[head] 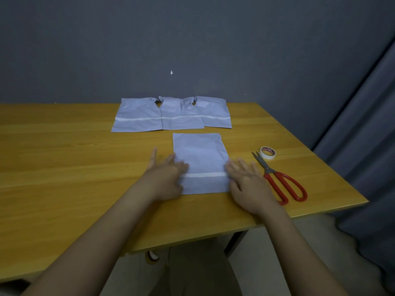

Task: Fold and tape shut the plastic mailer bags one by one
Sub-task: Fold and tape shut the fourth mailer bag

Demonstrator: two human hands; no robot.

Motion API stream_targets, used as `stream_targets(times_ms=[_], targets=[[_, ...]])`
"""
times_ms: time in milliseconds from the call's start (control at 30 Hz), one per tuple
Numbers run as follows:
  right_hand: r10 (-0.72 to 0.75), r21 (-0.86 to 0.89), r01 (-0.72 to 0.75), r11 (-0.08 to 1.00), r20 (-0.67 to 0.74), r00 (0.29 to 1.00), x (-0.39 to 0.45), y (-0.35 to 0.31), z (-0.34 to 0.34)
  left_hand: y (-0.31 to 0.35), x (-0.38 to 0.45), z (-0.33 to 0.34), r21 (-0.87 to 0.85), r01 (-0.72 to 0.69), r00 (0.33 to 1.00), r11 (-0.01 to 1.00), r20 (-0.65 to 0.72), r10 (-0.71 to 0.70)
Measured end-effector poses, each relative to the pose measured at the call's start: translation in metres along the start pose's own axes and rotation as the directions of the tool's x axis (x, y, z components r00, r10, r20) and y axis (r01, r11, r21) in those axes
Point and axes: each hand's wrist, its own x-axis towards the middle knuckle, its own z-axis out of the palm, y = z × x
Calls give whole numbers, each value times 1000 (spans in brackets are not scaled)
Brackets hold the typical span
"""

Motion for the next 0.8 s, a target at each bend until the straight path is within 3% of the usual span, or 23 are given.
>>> stream_targets(times_ms=[100,167,400,567,667,733,800], targets=[[-72,78,65,995,77,994,8,-8,9,39,10,3,-1,-102,990,995,-102,102],[-58,99,46,994,115,992,9,-9,15,59,19,19,-68,-131,990,989,-60,127],[-32,98,18,995,143,989,11,-6,20,53,19,45,-160,-95,995,983,9,98],[-50,244,30,969,77,996,7,0,21,57,12,45,-166,-62,998,984,-3,62],[9,356,-20,934,33,999,3,13,14,66,21,36,-81,-6,999,997,-52,2],[9,388,-35,921,70,998,7,22,5,75,27,29,54,14,992,998,-127,-7],[-19,360,-40,932,157,987,14,28,-6,85,35,26,70,-18,987,997,-158,29]])
